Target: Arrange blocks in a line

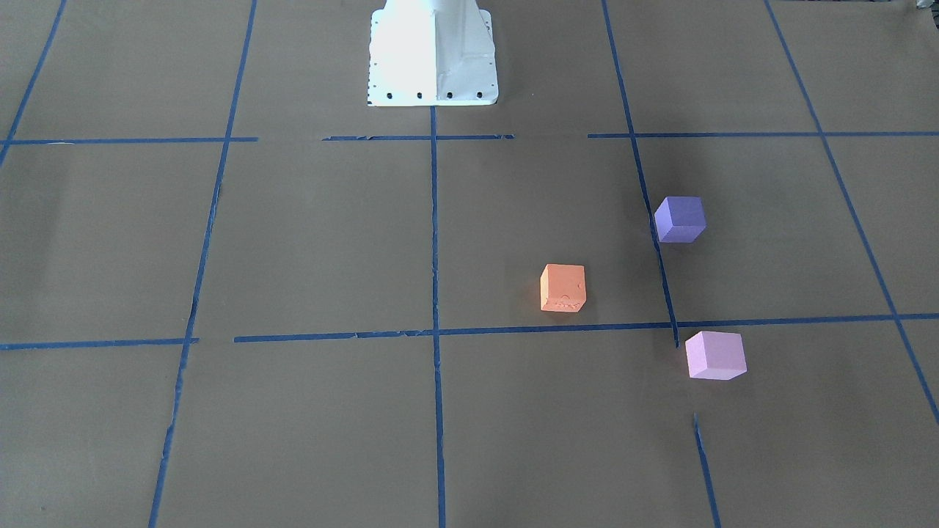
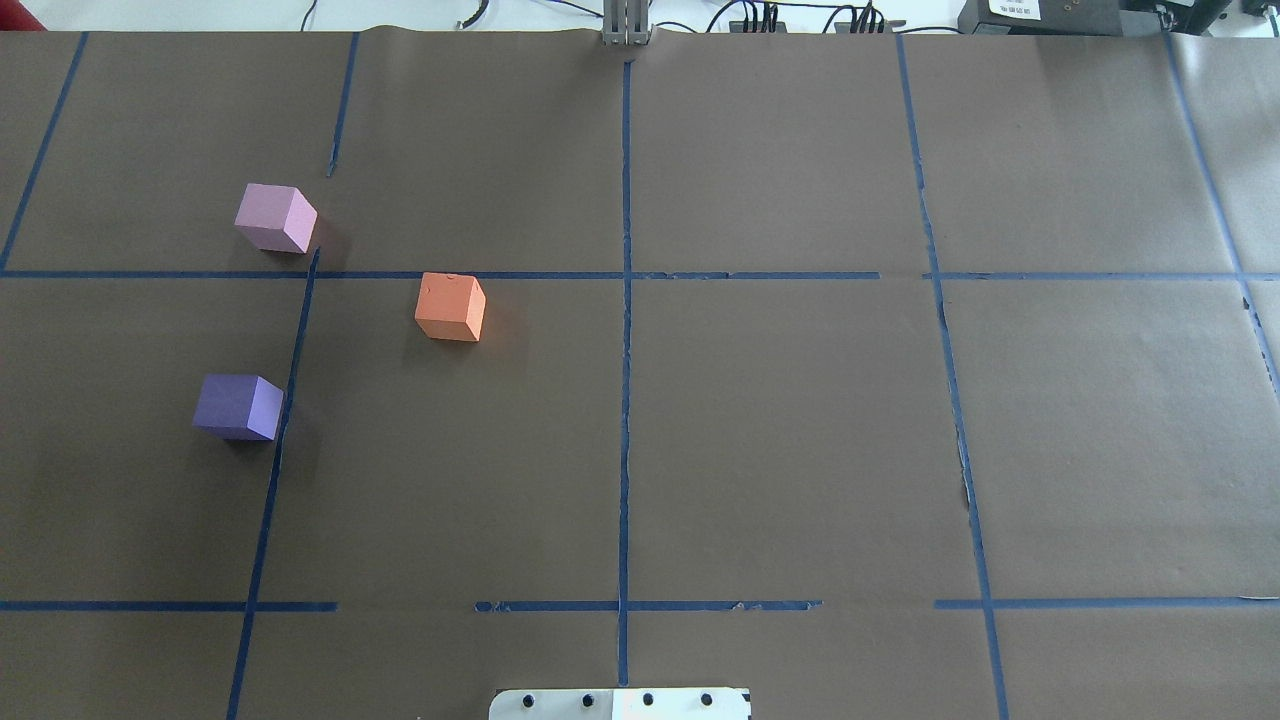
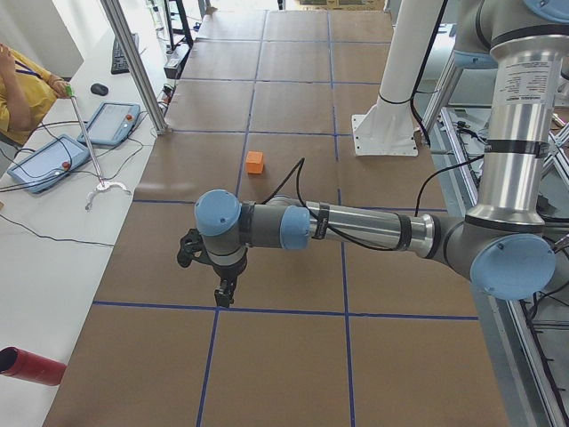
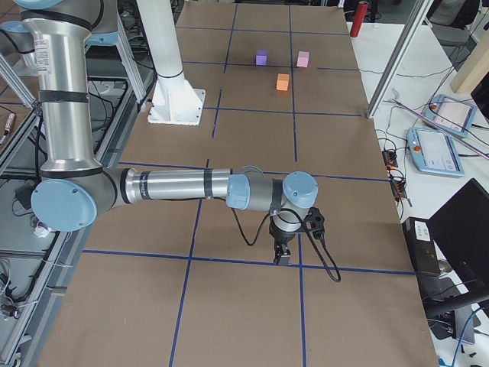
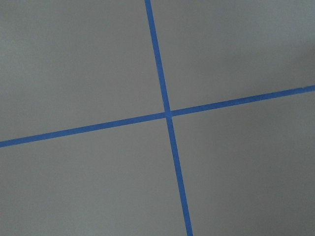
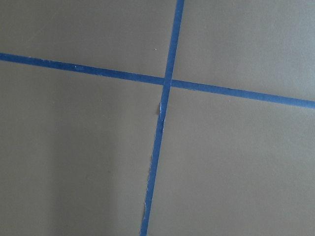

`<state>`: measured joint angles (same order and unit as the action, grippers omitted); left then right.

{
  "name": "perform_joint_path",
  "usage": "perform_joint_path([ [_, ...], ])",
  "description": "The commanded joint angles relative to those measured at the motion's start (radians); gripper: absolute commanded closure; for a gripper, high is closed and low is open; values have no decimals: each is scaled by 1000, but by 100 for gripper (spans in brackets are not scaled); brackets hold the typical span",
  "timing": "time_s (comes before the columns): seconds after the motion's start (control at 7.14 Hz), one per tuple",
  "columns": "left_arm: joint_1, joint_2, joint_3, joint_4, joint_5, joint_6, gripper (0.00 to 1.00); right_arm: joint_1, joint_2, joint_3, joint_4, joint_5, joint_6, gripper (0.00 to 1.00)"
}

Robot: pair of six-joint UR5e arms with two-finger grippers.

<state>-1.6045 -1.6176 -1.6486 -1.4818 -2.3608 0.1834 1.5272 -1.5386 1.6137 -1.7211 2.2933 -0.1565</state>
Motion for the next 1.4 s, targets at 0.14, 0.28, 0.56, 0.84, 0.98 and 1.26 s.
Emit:
perform_joint_path([
  [0.14, 5, -4, 9, -35, -1, 5, 0, -1, 0, 0, 0, 0, 0, 0],
  [0.28, 11, -7, 6, -131, -14, 8, 0, -1, 0, 0, 0, 0, 0, 0],
  [0.56, 154, -16, -5, -354, -194, -261, 0, -1, -2, 0, 0, 0, 0, 0],
  [0.84, 392, -176, -56, -376, -32, -660, 0, -1, 0, 0, 0, 0, 0, 0],
  [0.98, 508, -287, -40, -376, 22, -832, 0, -1, 0, 0, 0, 0, 0, 0],
  [1.26, 712, -424, -1, -374, 223, -1025, 0, -1, 0, 0, 0, 0, 0, 0],
])
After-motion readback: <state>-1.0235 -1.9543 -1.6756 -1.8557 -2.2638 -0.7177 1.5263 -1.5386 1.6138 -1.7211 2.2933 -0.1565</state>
